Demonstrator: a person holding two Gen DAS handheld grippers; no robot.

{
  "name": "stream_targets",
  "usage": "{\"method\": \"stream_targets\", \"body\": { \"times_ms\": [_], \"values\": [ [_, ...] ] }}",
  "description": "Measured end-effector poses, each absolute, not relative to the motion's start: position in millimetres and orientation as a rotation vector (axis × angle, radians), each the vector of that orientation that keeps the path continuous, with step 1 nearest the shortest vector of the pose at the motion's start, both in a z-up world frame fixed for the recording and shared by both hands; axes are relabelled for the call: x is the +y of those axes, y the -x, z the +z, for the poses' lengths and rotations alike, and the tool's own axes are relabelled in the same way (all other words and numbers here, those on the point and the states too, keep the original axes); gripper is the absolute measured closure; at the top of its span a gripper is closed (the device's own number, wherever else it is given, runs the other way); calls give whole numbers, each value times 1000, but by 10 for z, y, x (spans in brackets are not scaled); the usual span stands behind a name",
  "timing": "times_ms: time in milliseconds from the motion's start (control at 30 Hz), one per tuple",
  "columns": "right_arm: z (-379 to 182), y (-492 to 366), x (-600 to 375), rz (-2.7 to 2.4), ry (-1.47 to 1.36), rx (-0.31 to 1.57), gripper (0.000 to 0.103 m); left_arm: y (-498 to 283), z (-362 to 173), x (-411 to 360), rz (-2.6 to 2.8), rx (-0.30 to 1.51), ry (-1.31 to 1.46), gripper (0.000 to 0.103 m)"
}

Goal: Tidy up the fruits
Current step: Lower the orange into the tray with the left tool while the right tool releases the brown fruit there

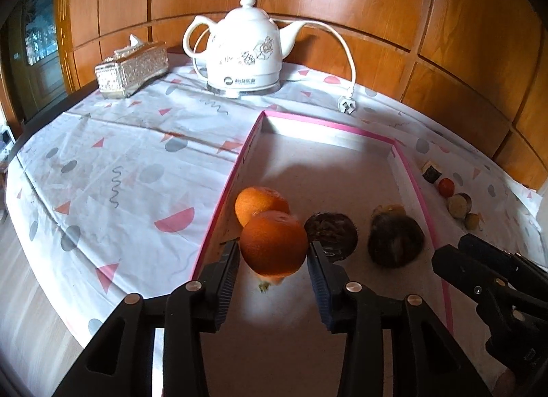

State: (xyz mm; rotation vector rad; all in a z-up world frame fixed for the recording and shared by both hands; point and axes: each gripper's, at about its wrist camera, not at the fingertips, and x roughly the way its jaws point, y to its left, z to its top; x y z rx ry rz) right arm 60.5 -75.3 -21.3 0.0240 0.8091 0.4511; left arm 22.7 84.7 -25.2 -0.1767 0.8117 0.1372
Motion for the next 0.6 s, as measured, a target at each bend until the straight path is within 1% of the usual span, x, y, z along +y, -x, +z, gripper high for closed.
{"method": "stream_targets", "body": {
  "times_ms": [33, 100, 600],
  "values": [
    [-206, -605, -773, 443, -27, 806, 47, -219, -231, 828, 135, 803, 170, 58],
    [-205, -590, -844, 425, -42, 800, 47, -214, -202, 802, 136, 790, 161, 46],
    [-317, -595, -1498, 222, -134, 809, 47, -177, -82, 571, 77, 761, 122, 45]
  ]
}}
